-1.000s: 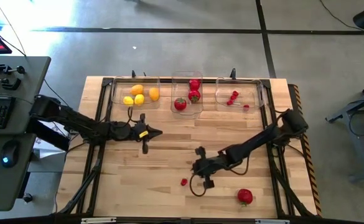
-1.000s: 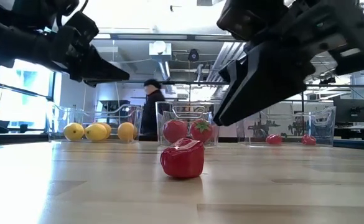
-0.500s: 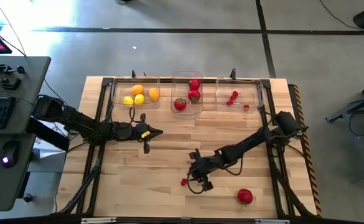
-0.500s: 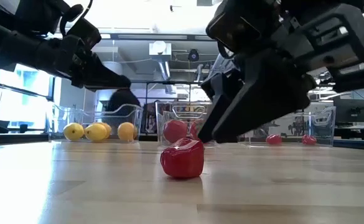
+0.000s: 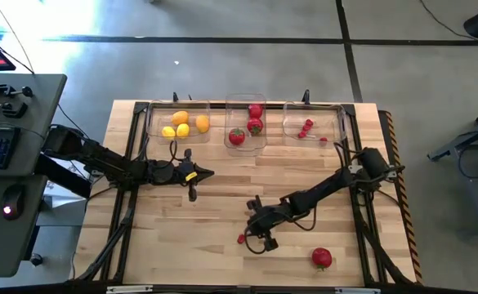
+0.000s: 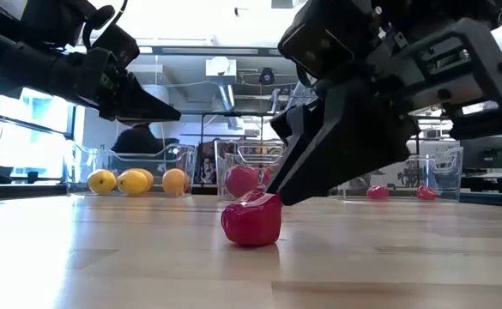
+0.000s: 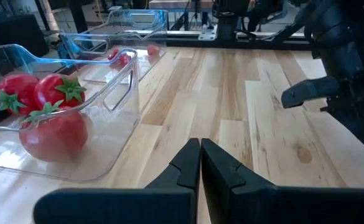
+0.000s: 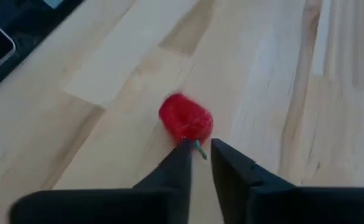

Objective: Sort produce into baskets
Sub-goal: Put the chili pepper into the right transparent bin

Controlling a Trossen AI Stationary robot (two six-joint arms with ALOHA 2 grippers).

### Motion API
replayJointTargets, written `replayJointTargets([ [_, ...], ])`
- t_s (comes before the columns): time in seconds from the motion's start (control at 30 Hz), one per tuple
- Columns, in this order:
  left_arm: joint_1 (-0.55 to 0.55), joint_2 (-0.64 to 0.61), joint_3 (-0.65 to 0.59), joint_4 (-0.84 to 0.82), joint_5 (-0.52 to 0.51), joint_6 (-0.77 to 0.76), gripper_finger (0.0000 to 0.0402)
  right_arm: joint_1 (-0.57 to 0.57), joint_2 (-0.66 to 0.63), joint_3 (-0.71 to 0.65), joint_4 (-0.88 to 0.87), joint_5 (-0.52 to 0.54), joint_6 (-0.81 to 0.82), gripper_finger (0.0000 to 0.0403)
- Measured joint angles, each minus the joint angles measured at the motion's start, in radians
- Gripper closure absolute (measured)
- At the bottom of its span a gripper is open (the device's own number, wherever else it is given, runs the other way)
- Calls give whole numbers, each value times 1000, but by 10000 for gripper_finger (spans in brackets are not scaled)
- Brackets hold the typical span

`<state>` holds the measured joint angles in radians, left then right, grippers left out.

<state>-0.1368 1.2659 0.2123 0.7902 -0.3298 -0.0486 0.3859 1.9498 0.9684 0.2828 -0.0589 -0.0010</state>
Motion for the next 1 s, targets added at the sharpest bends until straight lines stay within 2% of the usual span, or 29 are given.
replayJointTargets([
  [0.17,0,0,0,0,0,0,401,0,12,0,-1,-2,-2,398],
  [0.5,0,0,0,0,-1,0,401,-2,7,0,-9,6,6,402],
  [0.6,0,0,0,-1,-2,0,401,-2,7,0,-17,49,59,401],
  [0.73,0,0,0,-1,-3,0,401,2,7,0,-23,90,72,378],
  [1.0,0,0,0,-1,-4,0,401,3,7,0,-23,93,98,292],
])
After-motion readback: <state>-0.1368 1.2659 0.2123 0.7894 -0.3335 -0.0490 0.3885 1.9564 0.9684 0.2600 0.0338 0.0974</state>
